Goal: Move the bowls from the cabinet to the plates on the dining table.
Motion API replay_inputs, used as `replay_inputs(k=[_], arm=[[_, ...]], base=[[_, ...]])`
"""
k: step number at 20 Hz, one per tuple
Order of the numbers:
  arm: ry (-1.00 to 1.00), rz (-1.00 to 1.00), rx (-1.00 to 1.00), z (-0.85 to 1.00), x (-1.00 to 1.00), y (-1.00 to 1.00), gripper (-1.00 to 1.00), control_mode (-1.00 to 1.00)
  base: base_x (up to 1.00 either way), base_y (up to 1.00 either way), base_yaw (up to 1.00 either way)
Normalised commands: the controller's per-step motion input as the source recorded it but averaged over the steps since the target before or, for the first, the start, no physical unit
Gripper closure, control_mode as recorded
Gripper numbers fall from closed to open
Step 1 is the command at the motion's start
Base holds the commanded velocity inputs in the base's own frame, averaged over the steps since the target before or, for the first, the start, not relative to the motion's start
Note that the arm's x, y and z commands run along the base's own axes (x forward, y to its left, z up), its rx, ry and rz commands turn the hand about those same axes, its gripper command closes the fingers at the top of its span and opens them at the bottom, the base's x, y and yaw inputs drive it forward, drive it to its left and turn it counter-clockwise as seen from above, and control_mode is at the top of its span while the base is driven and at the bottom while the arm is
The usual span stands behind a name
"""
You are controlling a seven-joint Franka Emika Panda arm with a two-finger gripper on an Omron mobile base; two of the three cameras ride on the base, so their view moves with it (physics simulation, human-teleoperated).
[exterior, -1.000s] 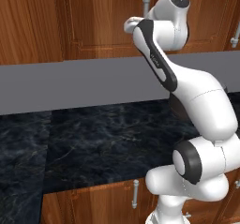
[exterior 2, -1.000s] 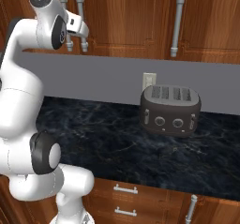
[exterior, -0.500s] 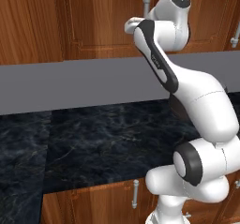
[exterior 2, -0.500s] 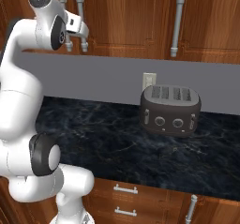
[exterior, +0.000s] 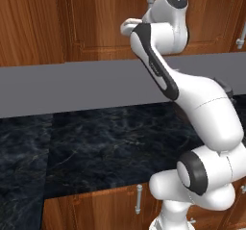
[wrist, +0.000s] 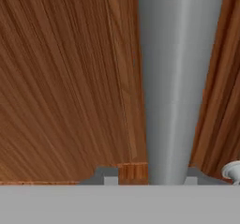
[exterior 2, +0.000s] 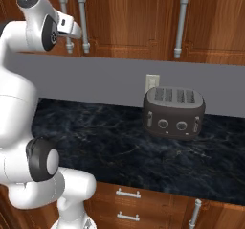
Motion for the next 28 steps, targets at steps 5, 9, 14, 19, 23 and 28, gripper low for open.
replay_inputs(k=[5, 9, 14, 19, 23, 28], arm=[[0.00, -0.01, 0.00, 0.00, -0.26, 0.73, 1.00, -1.00], [-0.02, 0.00, 0.00, 0.00, -0.60, 0.78, 1.00, -1.00], [-0.03, 0.00, 0.00, 0.00, -0.58, 0.77, 1.00, -1.00], [-0.02, 0.00, 0.00, 0.00, -0.51, 0.73, 1.00, -1.00], [-0.02, 0.00, 0.00, 0.00, -0.48, 0.73, 1.00, -1.00], [0.00, 0.00, 0.00, 0.00, -0.46, 0.78, 1.00, -1.00]], base=[[0.00, 0.00, 0.00], [0.00, 0.00, 0.00], [0.00, 0.00, 0.00], [0.00, 0.00, 0.00], [0.00, 0.00, 0.00], [0.00, 0.00, 0.00]])
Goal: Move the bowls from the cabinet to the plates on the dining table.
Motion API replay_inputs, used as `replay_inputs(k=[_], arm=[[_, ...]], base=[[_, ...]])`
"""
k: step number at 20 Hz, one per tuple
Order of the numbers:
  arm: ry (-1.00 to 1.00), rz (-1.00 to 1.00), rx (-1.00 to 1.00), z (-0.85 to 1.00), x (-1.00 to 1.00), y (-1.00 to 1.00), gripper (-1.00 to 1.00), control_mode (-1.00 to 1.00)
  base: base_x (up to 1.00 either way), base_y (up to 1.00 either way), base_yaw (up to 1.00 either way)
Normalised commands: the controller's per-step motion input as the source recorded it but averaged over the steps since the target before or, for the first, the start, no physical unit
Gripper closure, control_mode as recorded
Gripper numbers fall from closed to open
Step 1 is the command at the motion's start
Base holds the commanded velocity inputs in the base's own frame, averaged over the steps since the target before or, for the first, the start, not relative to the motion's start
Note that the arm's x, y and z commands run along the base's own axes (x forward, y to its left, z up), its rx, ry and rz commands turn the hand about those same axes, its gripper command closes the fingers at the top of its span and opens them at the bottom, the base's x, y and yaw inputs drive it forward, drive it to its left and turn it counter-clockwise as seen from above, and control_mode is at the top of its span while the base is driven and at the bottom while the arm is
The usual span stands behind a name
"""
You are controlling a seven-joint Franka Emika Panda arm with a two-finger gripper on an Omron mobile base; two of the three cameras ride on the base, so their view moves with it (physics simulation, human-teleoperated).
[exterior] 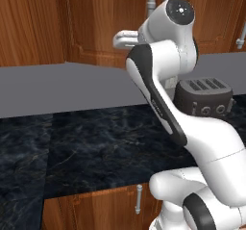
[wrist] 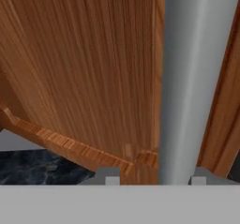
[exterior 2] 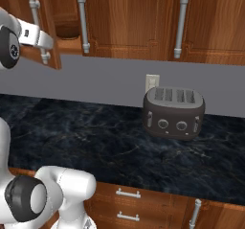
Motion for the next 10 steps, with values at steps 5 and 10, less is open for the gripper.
replay_inputs(k=[5, 10], arm=[[-0.02, 0.00, 0.00, -0.01, -0.39, 0.77, 1.00, -1.00], [-0.01, 0.00, 0.00, 0.00, -0.37, 0.76, 1.00, -1.00]], base=[[0.00, 0.00, 0.00], [0.00, 0.00, 0.00]])
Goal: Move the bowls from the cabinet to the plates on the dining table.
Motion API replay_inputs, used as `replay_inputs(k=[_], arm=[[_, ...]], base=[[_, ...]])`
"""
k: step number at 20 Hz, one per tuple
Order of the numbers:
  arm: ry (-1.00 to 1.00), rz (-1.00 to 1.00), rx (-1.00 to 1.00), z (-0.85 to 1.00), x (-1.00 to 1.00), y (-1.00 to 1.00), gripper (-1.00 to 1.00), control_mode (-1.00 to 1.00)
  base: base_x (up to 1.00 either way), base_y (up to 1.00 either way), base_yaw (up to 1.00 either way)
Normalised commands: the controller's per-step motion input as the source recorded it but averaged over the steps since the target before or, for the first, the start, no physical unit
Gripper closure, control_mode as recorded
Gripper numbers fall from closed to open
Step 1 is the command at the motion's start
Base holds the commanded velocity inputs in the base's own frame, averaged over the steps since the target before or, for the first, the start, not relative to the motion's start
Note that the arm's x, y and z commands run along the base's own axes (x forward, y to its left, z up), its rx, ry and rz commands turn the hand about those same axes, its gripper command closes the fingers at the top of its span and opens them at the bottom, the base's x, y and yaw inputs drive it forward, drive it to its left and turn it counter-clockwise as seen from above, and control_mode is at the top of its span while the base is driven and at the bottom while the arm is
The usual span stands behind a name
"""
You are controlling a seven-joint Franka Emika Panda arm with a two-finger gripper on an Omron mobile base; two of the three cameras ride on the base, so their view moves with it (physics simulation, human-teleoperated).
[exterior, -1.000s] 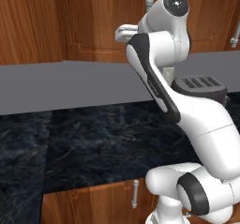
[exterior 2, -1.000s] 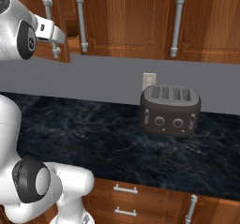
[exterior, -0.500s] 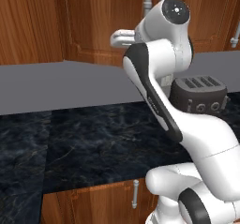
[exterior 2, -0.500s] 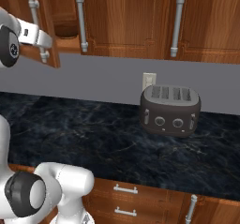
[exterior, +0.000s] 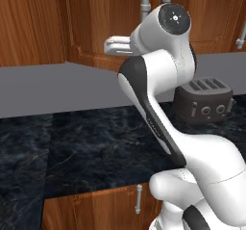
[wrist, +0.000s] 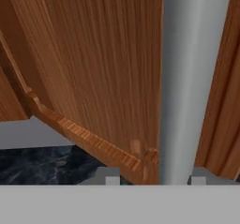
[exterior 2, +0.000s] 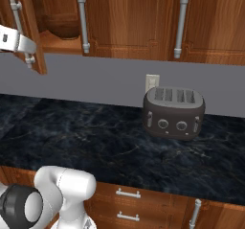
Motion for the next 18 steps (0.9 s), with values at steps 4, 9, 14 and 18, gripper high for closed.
replay_inputs(k=[4, 9, 14, 18], arm=[[0.00, 0.00, 0.00, 0.00, -0.32, 0.72, 1.00, -1.00], [0.00, 0.00, 0.00, 0.00, -0.14, 0.44, 1.00, -1.00], [0.00, 0.00, 0.00, 0.00, 0.00, 0.00, -1.00, -1.00], [0.00, -0.02, 0.00, 0.01, -0.70, 0.11, -1.00, -1.00]], base=[[0.00, 0.00, 0.00], [0.00, 0.00, 0.00], [0.00, 0.00, 0.00], [0.00, 0.00, 0.00]])
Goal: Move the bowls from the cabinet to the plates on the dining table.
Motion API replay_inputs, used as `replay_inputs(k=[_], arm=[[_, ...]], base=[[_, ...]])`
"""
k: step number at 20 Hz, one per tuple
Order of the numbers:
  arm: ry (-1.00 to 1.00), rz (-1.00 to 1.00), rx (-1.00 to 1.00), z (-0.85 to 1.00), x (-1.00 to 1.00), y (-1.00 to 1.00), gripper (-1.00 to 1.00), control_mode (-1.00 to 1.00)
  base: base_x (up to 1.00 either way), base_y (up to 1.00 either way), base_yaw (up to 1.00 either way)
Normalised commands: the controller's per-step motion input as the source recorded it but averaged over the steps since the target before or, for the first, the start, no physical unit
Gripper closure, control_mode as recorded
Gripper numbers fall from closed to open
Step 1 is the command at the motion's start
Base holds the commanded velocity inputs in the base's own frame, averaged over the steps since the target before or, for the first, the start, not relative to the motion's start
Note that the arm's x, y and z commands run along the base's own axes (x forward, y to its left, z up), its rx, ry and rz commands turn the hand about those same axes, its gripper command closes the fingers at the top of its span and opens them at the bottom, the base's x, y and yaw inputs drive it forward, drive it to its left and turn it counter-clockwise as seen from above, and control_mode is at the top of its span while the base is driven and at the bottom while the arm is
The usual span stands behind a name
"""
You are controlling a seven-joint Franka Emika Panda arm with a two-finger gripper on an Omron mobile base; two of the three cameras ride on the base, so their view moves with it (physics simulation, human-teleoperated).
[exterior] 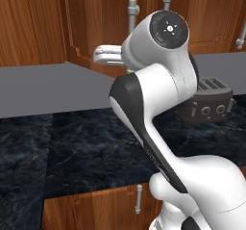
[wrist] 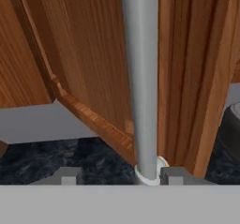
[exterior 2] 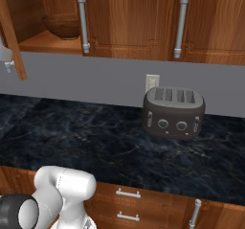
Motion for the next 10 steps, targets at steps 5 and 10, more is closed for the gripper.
replay_inputs(k=[5, 10], arm=[[-0.03, 0.00, 0.00, 0.27, -0.99, 0.10, -1.00, -1.00], [0.00, -0.12, 0.03, 0.22, -0.48, -0.50, -1.00, -1.00]], base=[[0.00, 0.00, 0.00], [0.00, 0.00, 0.00]])
